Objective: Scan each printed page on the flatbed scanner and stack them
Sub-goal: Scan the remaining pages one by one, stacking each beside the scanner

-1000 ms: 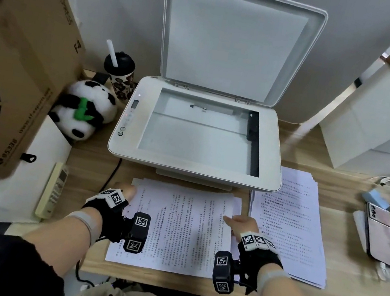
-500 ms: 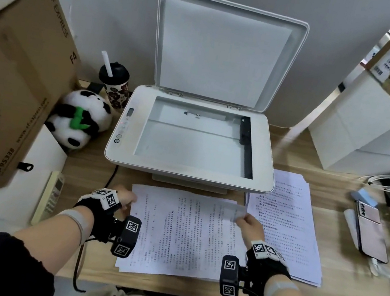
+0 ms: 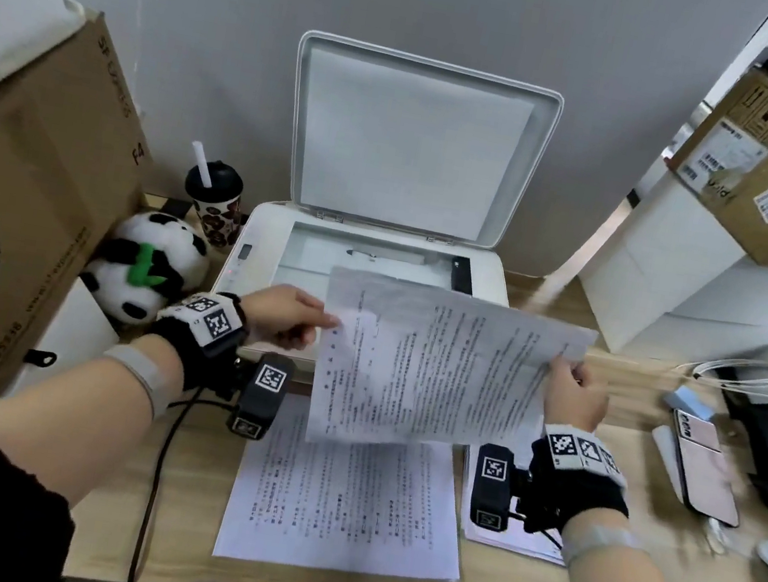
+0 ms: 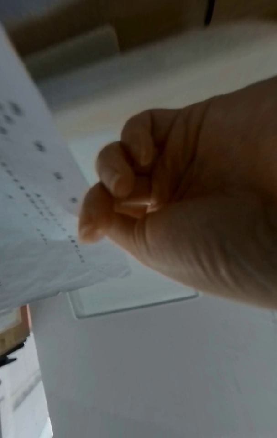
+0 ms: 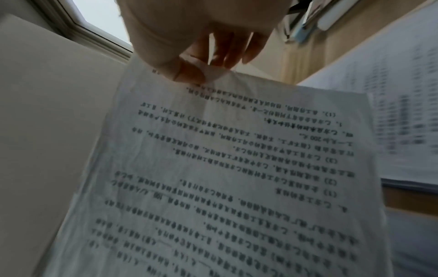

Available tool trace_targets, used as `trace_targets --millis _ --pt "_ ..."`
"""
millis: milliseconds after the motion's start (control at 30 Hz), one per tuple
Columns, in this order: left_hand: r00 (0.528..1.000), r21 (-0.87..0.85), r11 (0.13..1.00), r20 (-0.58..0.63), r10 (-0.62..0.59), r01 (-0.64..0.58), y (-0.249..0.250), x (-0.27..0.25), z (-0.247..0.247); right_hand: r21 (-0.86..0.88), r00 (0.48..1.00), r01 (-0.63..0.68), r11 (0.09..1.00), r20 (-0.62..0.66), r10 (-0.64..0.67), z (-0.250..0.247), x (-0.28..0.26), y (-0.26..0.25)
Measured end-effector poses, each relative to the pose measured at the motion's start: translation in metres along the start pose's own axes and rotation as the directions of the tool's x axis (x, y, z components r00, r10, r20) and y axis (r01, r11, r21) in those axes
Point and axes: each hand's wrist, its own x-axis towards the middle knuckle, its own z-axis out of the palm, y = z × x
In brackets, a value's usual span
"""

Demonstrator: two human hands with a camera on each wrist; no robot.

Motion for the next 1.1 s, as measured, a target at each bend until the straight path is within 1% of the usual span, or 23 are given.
trace_targets --millis 67,100,133,200,267,300,333,400,467,533,567,633,700,733,800,867,967,1033,1100 --pt "0.988 -0.095 0.990 -0.119 0.096 -0.108 0.021 -0.002 -0.010 0.058 0.998 0.061 0.996 -0.015 -0.060 0.003 0.005 -0.021" --pt "0.973 -0.140 0.976 -0.183 0.142 -0.169 0.032 -0.003 -0.015 0.139 0.997 0.079 0.987 0.005 -0.081 0.005 0.006 -0.033" --pt "0.951 -0.180 0.954 -0.239 0.195 -0.241 0.040 -0.004 -0.019 0.237 0.995 0.075 0.968 0.042 -0.088 0.007 0.007 -0.044" --pt "0.911 -0.284 0.892 -0.324 0.256 -0.352 0.057 -0.008 -0.027 0.430 0.993 0.011 0.903 0.103 -0.061 0.010 0.007 -0.065" --pt "0.895 -0.394 0.833 -0.376 0.240 -0.389 0.065 -0.012 -0.035 0.574 0.989 -0.064 0.816 0.147 -0.026 0.014 0.007 -0.077" --pt "0.889 -0.421 0.819 -0.402 0.218 -0.391 0.064 -0.014 -0.038 0.620 0.985 -0.091 0.779 0.169 -0.020 0.017 0.007 -0.078" --pt "0.881 -0.412 0.826 -0.431 0.195 -0.385 0.060 -0.013 -0.042 0.635 0.977 -0.111 0.765 0.210 -0.032 0.020 0.006 -0.077" --pt "0.871 -0.358 0.870 -0.468 0.146 -0.338 0.050 -0.011 -0.045 0.587 0.945 -0.163 0.793 0.325 -0.046 0.026 0.002 -0.069" --pt "0.890 -0.289 0.930 -0.449 0.078 -0.227 0.036 -0.006 -0.045 0.444 0.903 -0.204 0.872 0.430 -0.007 0.035 0.002 -0.056" --pt "0.912 -0.267 0.958 -0.409 -0.017 -0.103 0.023 -0.003 -0.043 0.287 0.869 -0.210 0.935 0.493 0.044 0.042 -0.001 -0.047" --pt "0.919 -0.254 0.966 -0.392 -0.051 -0.055 0.015 -0.002 -0.042 0.214 0.863 -0.193 0.958 0.502 0.062 0.046 -0.001 -0.042" --pt "0.931 -0.174 0.985 -0.360 -0.063 -0.001 -0.003 0.005 -0.042 0.064 0.852 -0.079 0.995 0.522 0.034 0.049 -0.006 -0.035" --pt "0.930 -0.101 0.995 -0.366 -0.035 -0.002 -0.018 0.012 -0.042 -0.058 0.833 0.056 0.997 0.552 -0.015 0.051 -0.010 -0.030" --pt "0.917 -0.054 0.999 -0.398 -0.015 -0.007 -0.023 0.016 -0.042 -0.119 0.830 0.094 0.988 0.558 -0.011 0.052 -0.010 -0.028" --pt "0.881 0.073 0.997 -0.472 0.025 0.011 -0.028 0.021 -0.041 -0.201 0.828 0.108 0.974 0.561 0.024 0.056 -0.008 -0.024" --pt "0.863 0.158 0.987 -0.503 0.056 0.028 -0.031 0.026 -0.041 -0.238 0.825 0.096 0.966 0.562 0.056 0.060 -0.006 -0.024" --pt "0.871 0.238 0.970 -0.486 0.072 0.052 -0.035 0.035 -0.045 -0.266 0.835 0.101 0.959 0.547 0.064 0.067 -0.001 -0.023" --pt "0.875 0.271 0.959 -0.480 0.062 0.081 -0.038 0.042 -0.048 -0.294 0.844 0.134 0.946 0.535 0.047 0.070 0.001 -0.025" --pt "0.870 0.300 0.949 -0.488 0.068 0.094 -0.038 0.047 -0.049 -0.323 0.849 0.158 0.933 0.527 0.039 0.074 0.004 -0.025"
